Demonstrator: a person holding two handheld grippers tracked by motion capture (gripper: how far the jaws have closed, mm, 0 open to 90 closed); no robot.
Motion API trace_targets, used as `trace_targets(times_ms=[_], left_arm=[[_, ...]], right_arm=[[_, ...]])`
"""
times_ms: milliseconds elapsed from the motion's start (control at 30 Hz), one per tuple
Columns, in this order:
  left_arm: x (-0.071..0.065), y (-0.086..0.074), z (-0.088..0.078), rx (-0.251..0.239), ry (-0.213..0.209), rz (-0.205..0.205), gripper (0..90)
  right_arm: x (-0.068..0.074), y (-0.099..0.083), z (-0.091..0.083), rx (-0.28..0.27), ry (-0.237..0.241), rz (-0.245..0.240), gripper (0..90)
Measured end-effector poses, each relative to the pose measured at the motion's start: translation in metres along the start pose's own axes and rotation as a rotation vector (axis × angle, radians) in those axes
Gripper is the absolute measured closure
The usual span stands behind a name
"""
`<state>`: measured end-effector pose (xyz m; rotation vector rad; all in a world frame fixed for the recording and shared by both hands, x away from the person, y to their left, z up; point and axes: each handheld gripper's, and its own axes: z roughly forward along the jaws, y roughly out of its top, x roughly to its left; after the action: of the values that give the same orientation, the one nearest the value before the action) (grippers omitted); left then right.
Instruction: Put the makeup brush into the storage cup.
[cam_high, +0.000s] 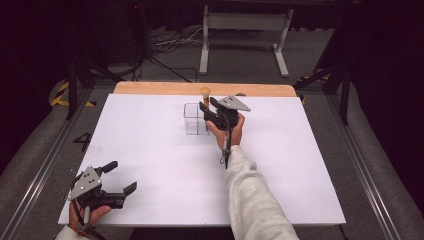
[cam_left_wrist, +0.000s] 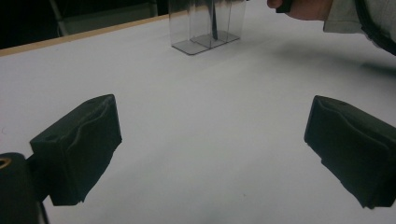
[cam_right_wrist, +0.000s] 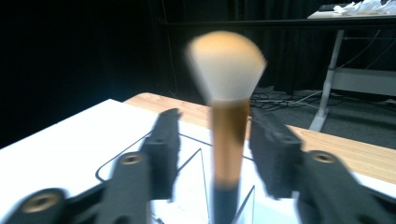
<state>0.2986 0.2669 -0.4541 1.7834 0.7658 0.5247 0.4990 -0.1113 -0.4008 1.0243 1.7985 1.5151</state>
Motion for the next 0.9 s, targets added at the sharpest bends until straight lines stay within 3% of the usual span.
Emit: trace_targets(times_ms=[267,600,900], left_arm=[[0.000,0.000,0.000,0.006,-0.002,0.002,4.4],[-0.001,0.000,0.000,0.011,0.002,0.004,4.3],[-0.001,0.000,0.000,0.013,0.003,0.011,4.2]], right_arm=[[0.000,0.006,-0.008,-0.011,-0.008,-0.026,39.0],[-0.002,0.021,-0.030,-0.023,-0.033,-0.113,33.8],[-0.006,0.029,-0.047,-0.017,-0.047,-0.156,30.3]])
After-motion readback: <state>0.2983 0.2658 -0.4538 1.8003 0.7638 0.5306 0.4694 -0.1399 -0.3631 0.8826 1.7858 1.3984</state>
